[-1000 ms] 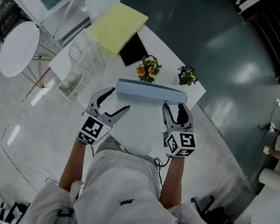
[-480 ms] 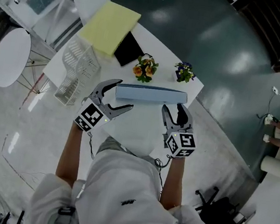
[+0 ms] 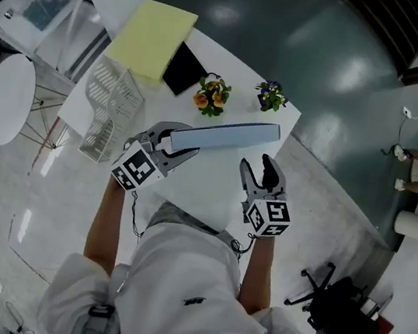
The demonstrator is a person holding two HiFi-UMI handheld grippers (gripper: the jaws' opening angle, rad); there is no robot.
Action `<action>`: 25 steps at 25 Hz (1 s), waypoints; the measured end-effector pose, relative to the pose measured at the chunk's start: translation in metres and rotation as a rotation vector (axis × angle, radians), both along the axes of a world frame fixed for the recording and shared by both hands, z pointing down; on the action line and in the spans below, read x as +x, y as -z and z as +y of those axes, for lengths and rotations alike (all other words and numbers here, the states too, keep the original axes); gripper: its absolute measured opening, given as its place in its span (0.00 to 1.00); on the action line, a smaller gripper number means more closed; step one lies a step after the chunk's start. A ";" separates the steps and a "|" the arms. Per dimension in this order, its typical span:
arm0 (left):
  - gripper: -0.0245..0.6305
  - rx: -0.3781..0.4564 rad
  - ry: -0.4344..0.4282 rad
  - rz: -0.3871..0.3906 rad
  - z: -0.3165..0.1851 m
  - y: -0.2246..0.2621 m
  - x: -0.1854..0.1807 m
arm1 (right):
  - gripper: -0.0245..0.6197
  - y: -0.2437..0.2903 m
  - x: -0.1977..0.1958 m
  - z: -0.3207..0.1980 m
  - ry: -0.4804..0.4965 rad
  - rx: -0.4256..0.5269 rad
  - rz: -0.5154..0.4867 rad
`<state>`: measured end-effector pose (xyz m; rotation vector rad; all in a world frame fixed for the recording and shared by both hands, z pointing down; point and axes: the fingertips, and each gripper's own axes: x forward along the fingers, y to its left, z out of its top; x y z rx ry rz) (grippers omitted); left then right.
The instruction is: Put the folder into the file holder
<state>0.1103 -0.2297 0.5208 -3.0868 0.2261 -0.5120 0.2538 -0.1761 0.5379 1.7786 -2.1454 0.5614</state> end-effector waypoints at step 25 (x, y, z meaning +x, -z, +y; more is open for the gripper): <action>0.28 0.102 0.417 0.019 0.155 0.092 -0.084 | 0.40 0.085 -0.128 0.137 0.171 0.261 -0.096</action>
